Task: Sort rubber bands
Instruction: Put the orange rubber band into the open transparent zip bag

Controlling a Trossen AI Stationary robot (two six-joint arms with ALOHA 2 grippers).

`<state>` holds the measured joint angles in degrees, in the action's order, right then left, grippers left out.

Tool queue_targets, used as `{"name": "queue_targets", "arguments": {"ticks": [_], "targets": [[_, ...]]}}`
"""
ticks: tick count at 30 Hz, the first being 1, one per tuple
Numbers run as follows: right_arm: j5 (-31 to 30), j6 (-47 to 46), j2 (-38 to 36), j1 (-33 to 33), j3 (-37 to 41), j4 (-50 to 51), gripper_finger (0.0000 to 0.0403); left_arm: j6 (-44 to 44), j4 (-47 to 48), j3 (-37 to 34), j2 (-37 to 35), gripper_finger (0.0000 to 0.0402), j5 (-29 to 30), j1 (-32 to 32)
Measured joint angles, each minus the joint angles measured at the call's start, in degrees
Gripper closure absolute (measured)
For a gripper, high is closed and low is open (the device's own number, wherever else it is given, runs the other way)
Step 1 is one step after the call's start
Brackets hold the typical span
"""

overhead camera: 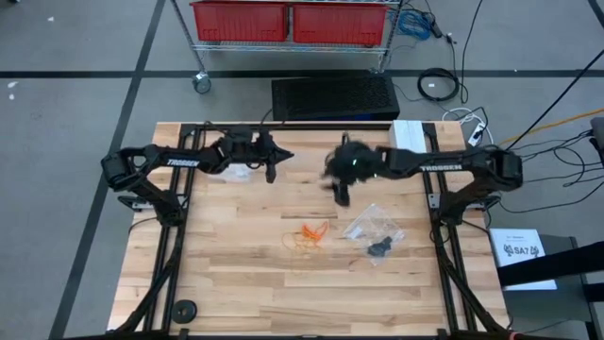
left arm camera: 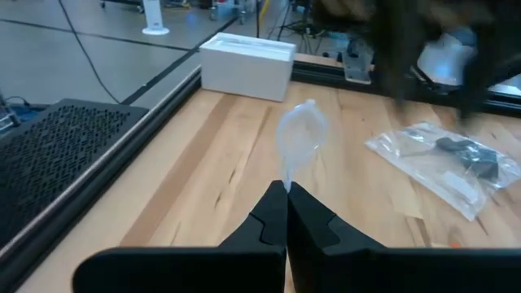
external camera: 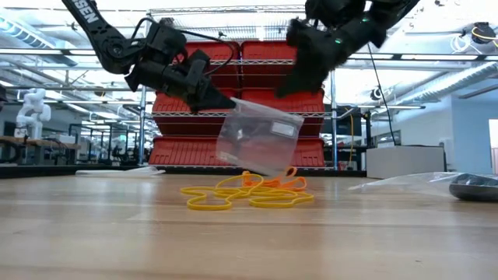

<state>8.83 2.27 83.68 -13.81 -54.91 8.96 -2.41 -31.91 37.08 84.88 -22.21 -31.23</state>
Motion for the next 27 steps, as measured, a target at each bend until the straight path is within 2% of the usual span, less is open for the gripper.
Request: {"name": "queue_targets", "arguments": {"ticks": [4, 14, 19, 21, 24, 27], "targets": [[2.1, -0.3, 2.1, 4.2, 1.7, 6.4, 0.0241, -0.9, 0.0, 0.0, 0.0, 0.0401, -1.3, -1.3], [2.4, -3.7, 12.8, 9.5, 3.3, 3.5, 0.0241, -1.5, 2.7, 0.0, 0.0, 0.0401, -1.8, -1.7], [10.4, -5.3, 17.4, 9.8, 3.3, -0.5, 0.0241, -2.7, 3.3, 0.0, 0.0, 0.0401, -1.8, -1.7], [11.2, -5.3, 18.6, 9.8, 3.3, -1.9, 0.0244, -3.0, 3.7, 0.0, 0.0, 0.0401, -1.8, -1.7], [11.3, -5.3, 19.5, 9.8, 3.3, -3.2, 0.0273, -4.1, 4.0, 0.0, 0.0, 0.0401, -1.8, -1.7], [10.9, -4.8, 20.1, 9.8, 3.3, -3.3, 0.0335, -4.5, 4.0, 0.0, 0.0, 0.0402, -1.8, -1.7]]}}
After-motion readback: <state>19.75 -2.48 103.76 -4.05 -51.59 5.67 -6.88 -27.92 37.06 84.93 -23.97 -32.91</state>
